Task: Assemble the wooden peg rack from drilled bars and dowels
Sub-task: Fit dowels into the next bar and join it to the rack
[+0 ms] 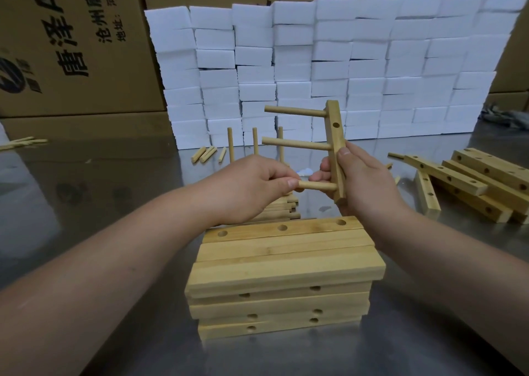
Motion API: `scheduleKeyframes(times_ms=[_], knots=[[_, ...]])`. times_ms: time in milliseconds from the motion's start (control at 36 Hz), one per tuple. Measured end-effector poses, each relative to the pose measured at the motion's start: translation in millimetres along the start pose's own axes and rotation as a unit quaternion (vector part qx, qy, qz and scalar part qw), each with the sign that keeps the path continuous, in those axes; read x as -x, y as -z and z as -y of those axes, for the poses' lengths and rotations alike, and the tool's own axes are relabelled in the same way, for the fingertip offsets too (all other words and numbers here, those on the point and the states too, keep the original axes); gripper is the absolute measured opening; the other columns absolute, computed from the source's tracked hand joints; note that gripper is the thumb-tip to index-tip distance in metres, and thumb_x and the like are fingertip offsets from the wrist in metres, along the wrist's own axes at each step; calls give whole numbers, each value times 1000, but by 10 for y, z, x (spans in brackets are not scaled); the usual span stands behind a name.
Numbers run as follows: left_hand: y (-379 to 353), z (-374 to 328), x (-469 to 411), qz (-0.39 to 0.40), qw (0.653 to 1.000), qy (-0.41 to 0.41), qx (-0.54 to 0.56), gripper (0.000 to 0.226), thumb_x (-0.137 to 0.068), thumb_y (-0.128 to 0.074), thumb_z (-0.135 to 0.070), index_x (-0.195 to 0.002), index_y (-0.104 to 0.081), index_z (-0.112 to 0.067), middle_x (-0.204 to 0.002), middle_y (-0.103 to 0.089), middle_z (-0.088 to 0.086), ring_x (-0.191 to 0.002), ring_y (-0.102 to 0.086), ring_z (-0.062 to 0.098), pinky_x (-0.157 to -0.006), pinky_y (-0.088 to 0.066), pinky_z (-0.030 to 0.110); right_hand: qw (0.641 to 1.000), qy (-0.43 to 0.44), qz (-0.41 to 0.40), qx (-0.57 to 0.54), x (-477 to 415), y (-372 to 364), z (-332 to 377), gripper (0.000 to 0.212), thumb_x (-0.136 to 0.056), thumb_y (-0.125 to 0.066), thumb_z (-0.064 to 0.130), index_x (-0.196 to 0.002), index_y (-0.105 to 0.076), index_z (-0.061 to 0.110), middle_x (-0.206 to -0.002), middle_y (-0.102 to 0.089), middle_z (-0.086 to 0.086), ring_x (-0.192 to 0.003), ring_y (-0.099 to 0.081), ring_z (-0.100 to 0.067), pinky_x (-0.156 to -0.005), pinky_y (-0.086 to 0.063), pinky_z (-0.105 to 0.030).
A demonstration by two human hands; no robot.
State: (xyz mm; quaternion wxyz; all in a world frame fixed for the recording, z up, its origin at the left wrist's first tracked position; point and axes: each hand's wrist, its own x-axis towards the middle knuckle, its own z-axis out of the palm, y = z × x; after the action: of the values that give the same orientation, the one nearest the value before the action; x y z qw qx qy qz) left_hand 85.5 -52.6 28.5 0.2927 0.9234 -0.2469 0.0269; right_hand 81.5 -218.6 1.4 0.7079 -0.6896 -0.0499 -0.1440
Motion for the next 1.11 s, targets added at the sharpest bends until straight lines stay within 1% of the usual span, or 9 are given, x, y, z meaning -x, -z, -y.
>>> scheduleKeyframes(times_ms=[194,444,583,722,806,861,944,1028,1111], knots=[[10,-31,26,17,997,25,64,25,-95,-43,-36,-87,-66,-34,-42,-38,-10,-45,-35,10,-50,-35,23,997,20,-11,-70,-25,-45,-24,29,-101,-31,18,-83,-54,18,-68,-55,2,-58,-63,-7,-66,-43,-33],[38,-45,33,36,988,49,142,37,-95,-45,-33,-65,-66,-25,-49,-37,-4,-48,-34,14,-54,-35,30,997,49,0,-60,-49,-67,-67,32,-100,-30,18,-81,-56,22,-68,-55,3,-62,-66,-12,-74,-41,-42],[30,-73,28,-8,993,41,111,32,-91,-48,-39,-71,-70,-27,-50,-39,-5,-52,-39,15,-58,-39,31,998,67,4,-14,-57,-19,-3,31,-99,-31,19,-79,-53,18,-61,-57,9,-64,-61,-12,-78,-47,-47],[159,-67,-3,-70,991,21,111,22,-89,-52,-42,-83,-68,-29,-49,-51,-13,-46,-42,6,-53,-41,26,994,67,-22,88,-3,-5,-35,32,-100,-31,28,-90,-60,23,-76,-66,7,-68,-60,-1,-75,-51,-35],[211,-36,-23,-112,977,40,178,15,-91,-53,-33,-85,-63,-24,-48,-54,-11,-41,-41,4,-43,-38,16,994,52,5,95,-19,1,-72,30,-99,-36,32,-115,-59,21,-78,-68,19,-80,-61,0,-86,-47,-33],[207,-12,-40,-135,965,53,217,12,-91,-54,-28,-85,-61,-20,-46,-53,-10,-39,-41,5,-41,-37,16,997,31,25,66,-54,20,-60,31,-98,-41,30,-118,-58,15,-73,-69,16,-74,-63,0,-89,-45,-37],[206,18,-62,-166,949,59,263,12,-92,-54,-25,-83,-60,-20,-49,-56,-10,-40,-44,6,-44,-40,19,998,5,67,-7,-97,50,-61,23,-97,-47,21,-96,-67,10,-66,-68,8,-63,-60,-3,-87,-47,-41],[204,50,-69,-175,945,71,266,12,-90,-56,-31,-90,-61,-20,-57,-62,-12,-43,-49,5,-47,-45,20,990,-24,87,-112,-116,42,-61,16,-95,-50,16,-91,-63,7,-78,-73,1,-70,-67,-10,-67,-53,-23],[170,85,-61,-134,971,92,176,25,-85,-55,-49,-98,-60,-29,-78,-66,-11,-58,-58,5,-55,-48,22,974,-51,66,-211,-131,30,-67,6,-92,-54,9,-95,-57,5,-93,-72,-9,-83,-71,-16,-64,-53,-17]])
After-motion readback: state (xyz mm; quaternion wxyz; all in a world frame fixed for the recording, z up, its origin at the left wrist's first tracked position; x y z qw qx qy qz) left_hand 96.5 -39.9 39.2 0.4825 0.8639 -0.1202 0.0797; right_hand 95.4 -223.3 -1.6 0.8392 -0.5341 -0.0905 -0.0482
